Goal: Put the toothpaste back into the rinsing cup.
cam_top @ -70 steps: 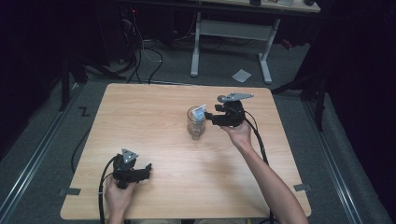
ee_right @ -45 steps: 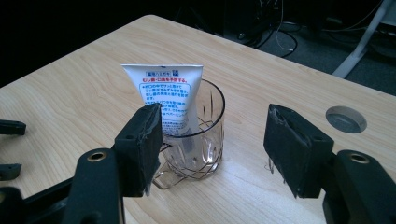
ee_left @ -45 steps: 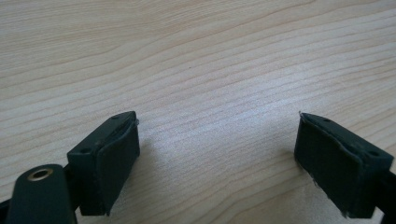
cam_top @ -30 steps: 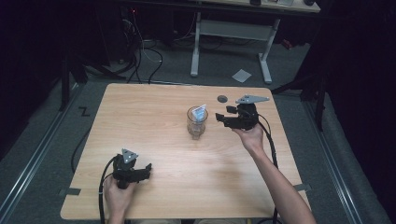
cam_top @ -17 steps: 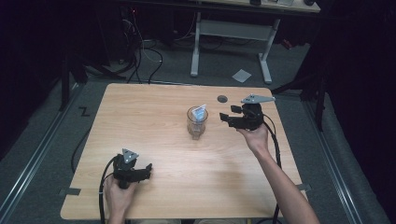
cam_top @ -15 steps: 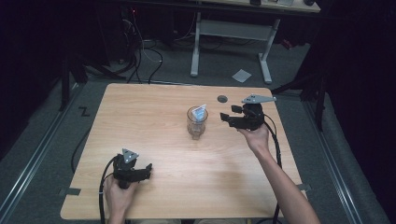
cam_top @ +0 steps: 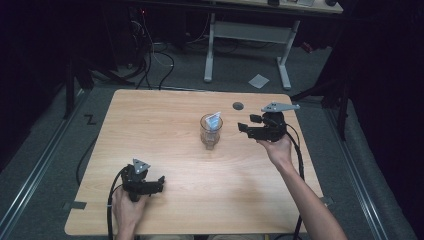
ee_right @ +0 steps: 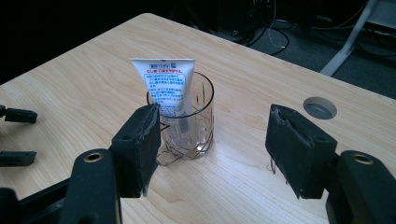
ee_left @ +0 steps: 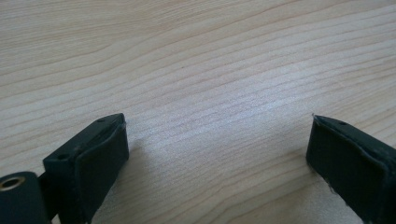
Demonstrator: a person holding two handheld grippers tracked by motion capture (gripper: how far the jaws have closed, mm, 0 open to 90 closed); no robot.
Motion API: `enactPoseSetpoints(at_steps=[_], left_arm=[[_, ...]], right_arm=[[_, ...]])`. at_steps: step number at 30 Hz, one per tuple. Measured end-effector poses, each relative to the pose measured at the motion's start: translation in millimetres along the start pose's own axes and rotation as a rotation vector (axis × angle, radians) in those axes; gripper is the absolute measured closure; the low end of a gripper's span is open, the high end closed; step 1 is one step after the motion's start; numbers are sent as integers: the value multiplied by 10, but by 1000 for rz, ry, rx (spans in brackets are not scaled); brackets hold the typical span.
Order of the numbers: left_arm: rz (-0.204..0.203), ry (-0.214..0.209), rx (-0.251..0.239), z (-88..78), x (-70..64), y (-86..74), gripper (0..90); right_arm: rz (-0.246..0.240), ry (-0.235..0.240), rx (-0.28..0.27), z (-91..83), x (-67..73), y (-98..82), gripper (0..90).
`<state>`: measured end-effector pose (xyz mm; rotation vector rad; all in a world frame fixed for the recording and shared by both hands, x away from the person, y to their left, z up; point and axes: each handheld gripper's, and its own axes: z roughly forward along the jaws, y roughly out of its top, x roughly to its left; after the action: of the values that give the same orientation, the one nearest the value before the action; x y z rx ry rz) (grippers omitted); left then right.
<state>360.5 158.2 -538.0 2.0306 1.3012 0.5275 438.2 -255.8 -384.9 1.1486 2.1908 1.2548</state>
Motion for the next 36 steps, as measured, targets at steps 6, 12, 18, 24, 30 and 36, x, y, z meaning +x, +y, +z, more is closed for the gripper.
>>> enactPoseSetpoints(at_steps=[6, 12, 18, 24, 30, 36], left_arm=[[0, 0, 0, 0, 0, 0, 55], [0, 0, 0, 0, 0, 0, 55], [0, 0, 0, 0, -1, 0, 55], [0, 0, 0, 0, -1, 0, 55], [1, -1, -1, -1, -2, -1, 59], [3, -3, -2, -4, -3, -2, 64]], right_arm=[[1, -5, -8, -81, 6, -5, 357], [3, -10, 0, -141, 10, -30, 358], [21, -22, -12, -234, 6, -153, 368], [36, -24, -24, -309, -11, -239, 367], [47, -33, -33, -371, -29, -310, 368], [51, -41, -42, -424, -46, -359, 366]])
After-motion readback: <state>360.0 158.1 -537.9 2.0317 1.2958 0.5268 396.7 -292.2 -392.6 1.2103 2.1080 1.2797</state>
